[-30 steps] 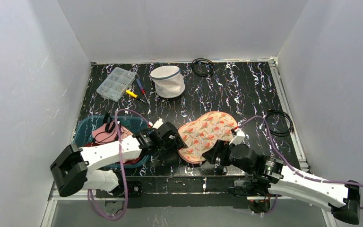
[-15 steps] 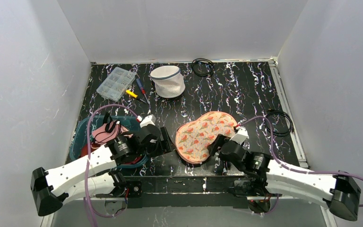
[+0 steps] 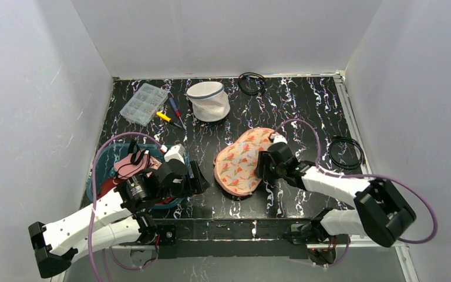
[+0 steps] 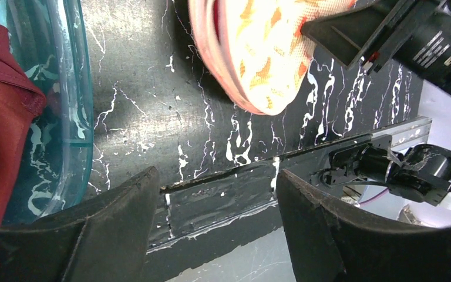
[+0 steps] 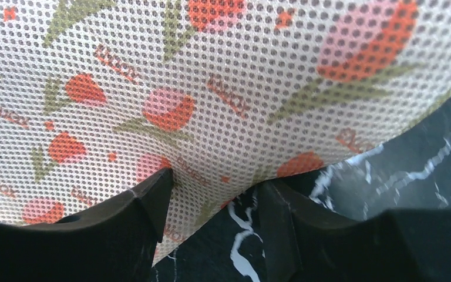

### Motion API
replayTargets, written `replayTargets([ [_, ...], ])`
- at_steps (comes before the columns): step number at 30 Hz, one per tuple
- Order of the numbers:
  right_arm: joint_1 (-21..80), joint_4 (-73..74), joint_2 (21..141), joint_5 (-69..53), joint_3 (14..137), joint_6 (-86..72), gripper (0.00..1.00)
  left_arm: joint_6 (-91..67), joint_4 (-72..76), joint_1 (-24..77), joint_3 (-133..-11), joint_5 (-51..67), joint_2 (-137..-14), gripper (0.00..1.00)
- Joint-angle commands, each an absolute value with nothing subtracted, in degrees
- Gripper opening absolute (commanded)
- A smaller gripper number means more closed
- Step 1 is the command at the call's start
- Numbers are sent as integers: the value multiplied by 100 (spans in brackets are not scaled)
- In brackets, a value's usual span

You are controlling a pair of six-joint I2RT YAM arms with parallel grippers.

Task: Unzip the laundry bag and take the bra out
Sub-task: Unzip the laundry bag at the center of the board, then open the laundry bag at the center of the board.

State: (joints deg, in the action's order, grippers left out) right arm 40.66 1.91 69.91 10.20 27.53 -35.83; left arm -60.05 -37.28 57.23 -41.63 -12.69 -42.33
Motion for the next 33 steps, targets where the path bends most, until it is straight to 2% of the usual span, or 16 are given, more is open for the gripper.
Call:
replayTargets([
  [1,4067,369,7383,416,3462,-2344,67,-5701,-3942,5763,-4172,-1271,-4155,71],
  [3,4106,798,7137,826,3681,-2325,82,-5640,-4003,5755,-4203,-1254,-4101,71],
  [5,4203,1413,6752,1332,3938,-2339,92,-5612,-4158,5755,-4245,-1339,-4004,71],
  [7,4471,1951,6461,1888,4326,-2292,96,-5570,-4283,5760,-4338,-1437,-3890,72],
  [10,5245,2562,6469,2528,5053,-2142,98,-5528,-4522,5761,-4516,-1581,-3710,72],
  [12,6036,2766,6785,2855,5567,-1988,93,-5537,-4782,5753,-4636,-1724,-3530,72],
  [17,7155,2939,8107,3011,6616,-1623,80,-5767,-5533,5757,-4730,-2224,-2902,70],
  [23,7429,2414,9312,2841,7100,-1527,74,-6066,-6188,5757,-4669,-2514,-2103,70],
  [29,7442,2169,10008,2838,7317,-1632,71,-6286,-6571,5759,-4663,-2566,-1901,70],
  [31,7439,2228,10185,2953,7405,-1678,63,-6347,-6631,5760,-4663,-2562,-1886,69],
  [33,7452,2284,10251,3107,7399,-1780,48,-6386,-6639,5757,-4646,-2542,-1860,69],
])
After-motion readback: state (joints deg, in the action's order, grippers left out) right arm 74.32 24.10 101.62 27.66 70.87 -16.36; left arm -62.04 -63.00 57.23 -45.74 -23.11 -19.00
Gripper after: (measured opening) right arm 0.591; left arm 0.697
